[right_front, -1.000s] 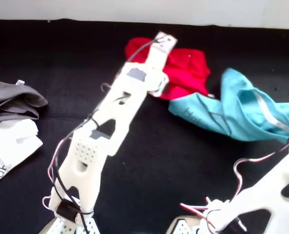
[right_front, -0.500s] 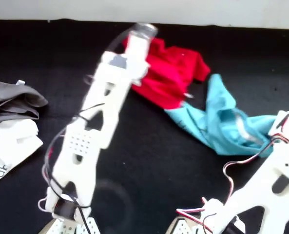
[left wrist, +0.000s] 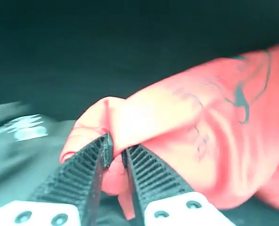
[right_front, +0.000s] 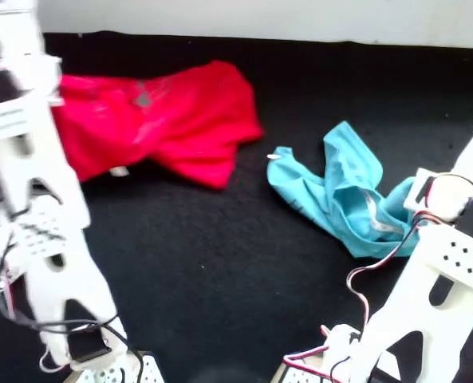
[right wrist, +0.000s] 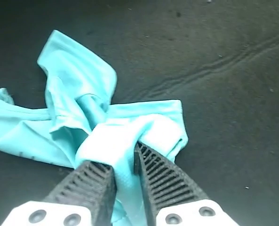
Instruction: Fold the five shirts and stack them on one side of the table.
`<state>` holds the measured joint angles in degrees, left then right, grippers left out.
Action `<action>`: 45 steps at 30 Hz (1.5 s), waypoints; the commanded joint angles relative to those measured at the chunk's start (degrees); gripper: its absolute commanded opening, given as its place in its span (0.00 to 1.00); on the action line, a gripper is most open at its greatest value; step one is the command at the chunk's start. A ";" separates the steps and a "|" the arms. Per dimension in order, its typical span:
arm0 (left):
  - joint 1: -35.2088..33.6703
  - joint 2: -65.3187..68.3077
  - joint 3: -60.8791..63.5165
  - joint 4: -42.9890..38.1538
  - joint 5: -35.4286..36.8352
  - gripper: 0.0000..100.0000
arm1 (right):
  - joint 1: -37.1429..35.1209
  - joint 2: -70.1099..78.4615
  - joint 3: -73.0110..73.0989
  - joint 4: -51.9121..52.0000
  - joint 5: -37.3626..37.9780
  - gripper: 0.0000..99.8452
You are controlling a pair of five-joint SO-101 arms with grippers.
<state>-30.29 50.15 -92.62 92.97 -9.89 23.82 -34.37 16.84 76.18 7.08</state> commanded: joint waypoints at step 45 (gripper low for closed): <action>-7.16 -20.79 -1.63 8.00 -0.35 0.26 | -47.78 13.05 -25.27 7.16 -1.41 0.33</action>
<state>-45.58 34.77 -93.05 100.26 -10.33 -31.47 -21.54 -7.87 83.65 6.20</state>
